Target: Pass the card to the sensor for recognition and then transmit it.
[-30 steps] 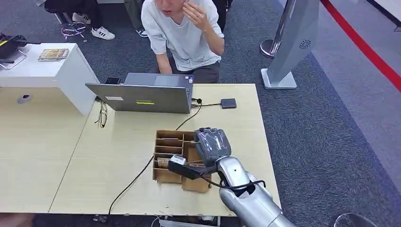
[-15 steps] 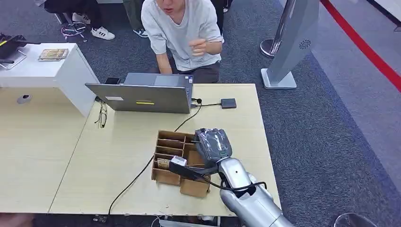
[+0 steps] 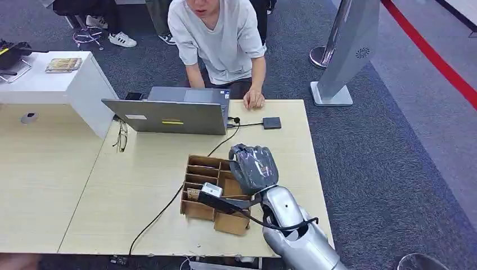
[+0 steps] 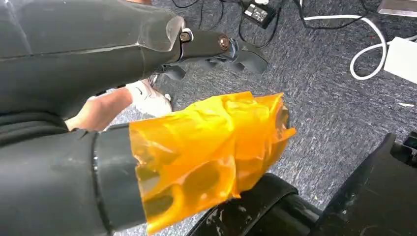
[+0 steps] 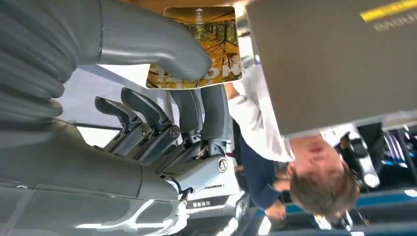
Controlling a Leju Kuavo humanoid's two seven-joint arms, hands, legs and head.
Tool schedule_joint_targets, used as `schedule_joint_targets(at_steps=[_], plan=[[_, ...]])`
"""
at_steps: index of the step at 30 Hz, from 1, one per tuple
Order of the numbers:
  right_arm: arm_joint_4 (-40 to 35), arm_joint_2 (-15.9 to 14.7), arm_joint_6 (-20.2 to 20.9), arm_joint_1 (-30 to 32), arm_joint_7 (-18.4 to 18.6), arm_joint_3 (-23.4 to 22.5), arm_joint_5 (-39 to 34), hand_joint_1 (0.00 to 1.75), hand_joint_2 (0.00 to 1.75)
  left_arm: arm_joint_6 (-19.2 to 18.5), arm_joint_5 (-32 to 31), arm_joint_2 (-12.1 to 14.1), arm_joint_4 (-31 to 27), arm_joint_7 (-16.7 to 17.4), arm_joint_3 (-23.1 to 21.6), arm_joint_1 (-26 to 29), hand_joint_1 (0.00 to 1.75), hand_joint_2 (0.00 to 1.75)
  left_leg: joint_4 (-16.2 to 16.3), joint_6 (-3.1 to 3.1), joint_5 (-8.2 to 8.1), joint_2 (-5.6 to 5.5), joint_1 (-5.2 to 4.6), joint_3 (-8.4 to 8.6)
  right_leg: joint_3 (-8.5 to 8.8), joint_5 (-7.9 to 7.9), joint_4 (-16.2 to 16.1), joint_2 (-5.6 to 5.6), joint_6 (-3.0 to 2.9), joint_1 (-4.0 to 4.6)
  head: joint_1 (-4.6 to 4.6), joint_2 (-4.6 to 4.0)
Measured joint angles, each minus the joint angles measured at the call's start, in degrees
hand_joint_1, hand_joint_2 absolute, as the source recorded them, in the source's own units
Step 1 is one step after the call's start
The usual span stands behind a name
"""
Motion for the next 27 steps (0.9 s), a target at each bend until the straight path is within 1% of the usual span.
schedule_joint_targets(at_steps=[7,14,27], plan=[[-5.8,-0.3,-0.7,1.0,-0.9,0.0,-1.1,1.75,1.75,0.2,0.3,0.0,-0.5,0.0,0.6,0.5,0.00,0.00,0.0,0.00,0.00,0.00,0.00,-0.01,0.00,0.00,0.0,-0.01,0.00,0.00,0.02,0.00],[-9.7,-0.7,-1.3,1.4,-1.4,0.1,-1.8,1.75,1.75,0.3,0.3,0.0,-0.9,0.0,1.2,1.0,0.00,0.00,0.0,0.00,0.00,0.00,0.00,0.00,0.01,0.00,0.0,-0.01,0.00,0.00,0.02,0.00],[-11.2,-0.9,-1.2,0.5,-1.5,0.1,-2.1,1.75,1.75,0.0,-0.2,0.0,-1.0,-0.3,1.4,0.9,0.00,0.00,0.0,0.00,0.00,0.00,0.00,0.00,0.01,0.00,0.0,0.00,0.00,0.00,0.02,0.00]])
